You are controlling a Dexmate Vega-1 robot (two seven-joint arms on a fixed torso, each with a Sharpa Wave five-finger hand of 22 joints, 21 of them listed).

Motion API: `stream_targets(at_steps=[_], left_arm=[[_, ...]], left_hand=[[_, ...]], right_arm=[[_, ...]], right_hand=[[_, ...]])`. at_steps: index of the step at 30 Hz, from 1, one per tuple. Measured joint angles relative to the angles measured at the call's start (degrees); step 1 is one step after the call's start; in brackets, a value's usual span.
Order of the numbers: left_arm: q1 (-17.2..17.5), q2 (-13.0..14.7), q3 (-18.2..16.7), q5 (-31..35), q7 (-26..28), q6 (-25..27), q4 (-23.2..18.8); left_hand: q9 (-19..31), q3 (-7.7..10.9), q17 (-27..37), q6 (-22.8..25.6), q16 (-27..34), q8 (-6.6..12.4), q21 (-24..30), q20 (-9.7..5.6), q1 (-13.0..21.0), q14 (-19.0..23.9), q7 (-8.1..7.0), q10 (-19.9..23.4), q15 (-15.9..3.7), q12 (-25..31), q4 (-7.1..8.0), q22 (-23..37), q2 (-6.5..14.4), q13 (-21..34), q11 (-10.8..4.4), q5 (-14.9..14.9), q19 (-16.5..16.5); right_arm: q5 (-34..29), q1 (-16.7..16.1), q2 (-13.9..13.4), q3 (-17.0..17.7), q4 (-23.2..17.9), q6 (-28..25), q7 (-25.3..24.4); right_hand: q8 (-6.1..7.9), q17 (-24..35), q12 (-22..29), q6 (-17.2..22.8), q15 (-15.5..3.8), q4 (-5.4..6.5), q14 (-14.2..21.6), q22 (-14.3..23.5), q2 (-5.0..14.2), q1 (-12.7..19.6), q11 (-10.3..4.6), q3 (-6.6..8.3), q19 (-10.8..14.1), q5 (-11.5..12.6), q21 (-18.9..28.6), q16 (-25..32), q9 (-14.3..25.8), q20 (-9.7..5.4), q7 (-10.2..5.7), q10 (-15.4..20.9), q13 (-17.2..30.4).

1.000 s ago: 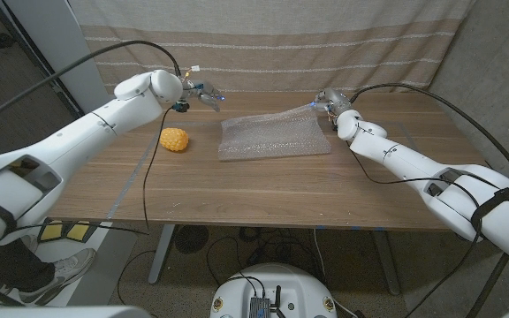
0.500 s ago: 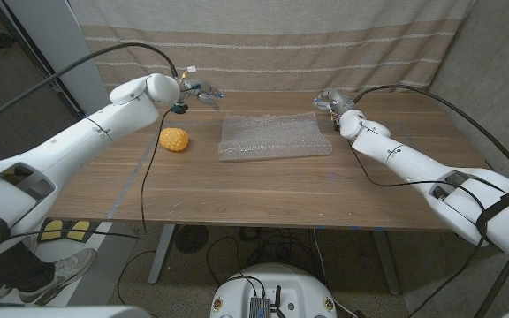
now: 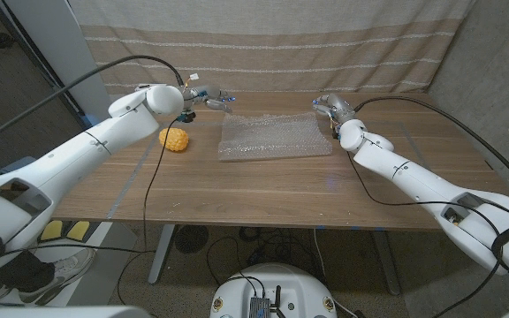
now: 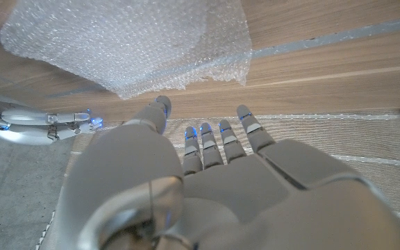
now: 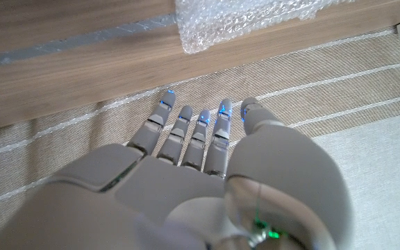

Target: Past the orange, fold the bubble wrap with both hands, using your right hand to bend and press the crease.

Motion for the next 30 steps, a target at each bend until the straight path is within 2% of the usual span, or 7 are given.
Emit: stream_targets(at_steps=[5,9,16,21,23,27,30], left_arm=[[1.9,0.7,-0.5,-0.6,0.7,0.1,-2.6],[3.5,1.6,-0.6,-0.5,1.0,1.1,-5.7],[6.2,2.9,-0.8,0.1,1.4,3.1,-10.6],[8.0,3.8,-1.1,0.3,1.5,4.4,-13.4],[8.8,4.3,-1.2,0.5,1.7,5.2,-14.8],[10.1,5.0,-1.3,1.0,2.0,6.3,-16.6],[10.5,5.3,-1.4,1.5,2.4,7.2,-17.2]], left_hand=[[-0.4,1.38,0.4,4.3,1.2,0.65,1.2,1.16,-1.2,4.9,-2.06,3.4,-0.72,1.1,0.74,0.2,0.0,-0.3,-0.24,0.0,1.9],[-0.6,2.1,0.6,7.1,1.5,1.1,1.7,1.72,-1.8,6.8,-3.89,5.7,-1.26,1.8,0.71,0.3,-0.1,-0.3,-0.61,0.0,2.8],[-0.6,2.66,0.4,8.4,1.0,1.1,2.2,2.21,-2.4,6.2,-3.76,7.2,-1.17,2.0,0.16,0.3,-0.7,-0.3,-0.44,0.0,3.3],[-0.6,2.96,0.2,9.6,0.7,1.1,2.6,2.2,-2.4,6.6,-3.15,8.3,-1.5,2.2,-0.14,0.3,-0.7,-0.3,-0.58,0.0,3.9],[-0.6,3.22,0.0,10.3,0.2,1.1,2.7,2.09,-2.7,6.4,-2.44,8.4,-2.09,2.2,-0.4,0.3,-1.0,-0.3,-0.45,0.0,4.0],[-0.6,3.45,-0.3,11.6,-0.3,1.1,2.8,1.8,-2.7,6.0,-1.61,9.5,-2.4,2.4,-0.63,0.2,-1.0,-0.3,-0.67,-0.3,4.5],[-0.6,3.68,-0.3,12.1,-0.3,1.1,3.2,1.48,-2.7,6.7,-1.52,9.7,-3.1,2.4,-0.86,0.2,-1.0,-0.3,-0.8,-0.3,5.0]], right_arm=[[-1.8,-2.6,-1.9,-0.1,-5.6,-2.0,0.0],[-4.0,-4.5,-3.7,-0.7,-10.7,-4.2,1.3],[-7.9,-7.2,-6.2,-1.9,-18.5,-8.3,4.4],[-9.7,-8.7,-7.3,-2.3,-21.6,-10.3,6.3],[-10.5,-9.4,-7.7,-2.5,-23.1,-11.1,7.0],[-11.7,-10.5,-8.5,-2.9,-25.5,-12.3,8.3],[-12.1,-11.4,-9.0,-3.2,-27.3,-12.7,8.6]], right_hand=[[1.64,1.2,1.5,5.0,-0.12,-1.84,4.2,0.0,-0.06,1.8,0.17,0.6,2.0,0.0,0.9,2.7,0.0,-0.3,0.62,4.9,0.5],[2.26,2.4,2.2,6.9,-0.27,-2.22,6.3,0.3,0.31,2.2,-0.05,0.88,2.7,0.0,1.3,4.4,0.0,-0.51,0.94,7.2,0.8],[2.26,3.3,2.4,7.4,-0.34,-2.39,6.4,0.3,0.54,2.5,-0.14,1.05,3.0,0.0,1.5,4.9,0.0,-0.72,0.84,7.3,1.1],[2.14,3.9,2.4,7.2,-0.34,-2.16,6.4,0.3,0.64,2.4,-0.14,0.91,3.0,0.0,1.5,4.9,0.0,-0.72,0.63,7.3,1.1],[1.97,4.1,2.4,7.0,-0.34,-1.74,6.4,0.3,0.88,2.1,-0.14,0.86,3.0,0.0,1.5,5.2,0.0,-0.72,0.84,7.3,1.1],[1.97,4.4,2.4,7.0,-0.49,-1.74,6.2,0.3,0.93,2.1,-0.14,0.86,3.3,0.0,1.5,5.4,0.0,-0.4,0.84,7.3,1.1],[1.97,4.4,2.4,7.0,-0.4,-1.74,5.8,0.3,0.93,2.1,-0.14,0.86,3.3,0.0,1.5,5.4,0.0,-0.4,0.84,7.2,1.1]])
